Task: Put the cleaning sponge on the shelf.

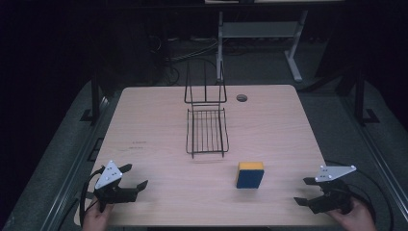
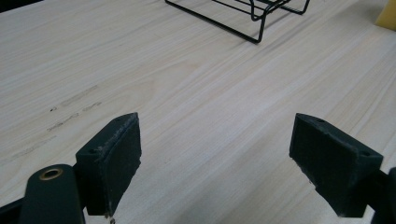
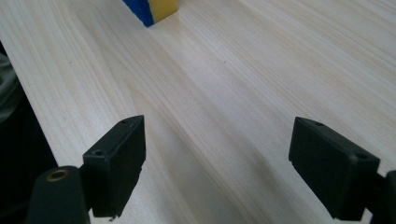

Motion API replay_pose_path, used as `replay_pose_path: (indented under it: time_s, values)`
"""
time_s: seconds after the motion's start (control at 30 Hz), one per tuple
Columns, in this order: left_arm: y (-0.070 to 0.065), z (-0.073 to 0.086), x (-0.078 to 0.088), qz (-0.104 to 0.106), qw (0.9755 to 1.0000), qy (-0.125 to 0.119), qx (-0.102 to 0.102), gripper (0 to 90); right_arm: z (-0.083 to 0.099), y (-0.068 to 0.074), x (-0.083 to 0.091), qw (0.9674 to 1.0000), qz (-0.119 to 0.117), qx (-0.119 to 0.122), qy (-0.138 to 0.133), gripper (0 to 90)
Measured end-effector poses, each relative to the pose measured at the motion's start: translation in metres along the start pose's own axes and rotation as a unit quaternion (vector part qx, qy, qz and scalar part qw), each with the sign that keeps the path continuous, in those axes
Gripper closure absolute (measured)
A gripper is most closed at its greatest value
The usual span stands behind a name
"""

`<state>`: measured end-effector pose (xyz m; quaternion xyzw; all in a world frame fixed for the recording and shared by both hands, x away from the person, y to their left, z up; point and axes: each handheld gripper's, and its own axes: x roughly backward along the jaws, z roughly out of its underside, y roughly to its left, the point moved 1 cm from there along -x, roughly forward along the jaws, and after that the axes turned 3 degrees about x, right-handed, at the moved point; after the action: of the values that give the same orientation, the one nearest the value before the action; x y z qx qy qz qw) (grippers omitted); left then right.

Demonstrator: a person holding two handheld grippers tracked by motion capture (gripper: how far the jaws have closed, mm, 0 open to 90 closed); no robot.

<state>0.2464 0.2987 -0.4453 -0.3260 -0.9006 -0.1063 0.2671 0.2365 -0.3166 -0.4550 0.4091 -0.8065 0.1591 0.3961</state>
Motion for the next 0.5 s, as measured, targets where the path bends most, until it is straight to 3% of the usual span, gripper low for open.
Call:
replay_pose_path:
  time_s: [0.5]
  values:
    - [-0.002,0.0,-0.001,0.003,1.0,0.001,-0.002,16.2,-0.019,0.008,-0.006,0.9993,-0.017,0.033,0.006,18.0]
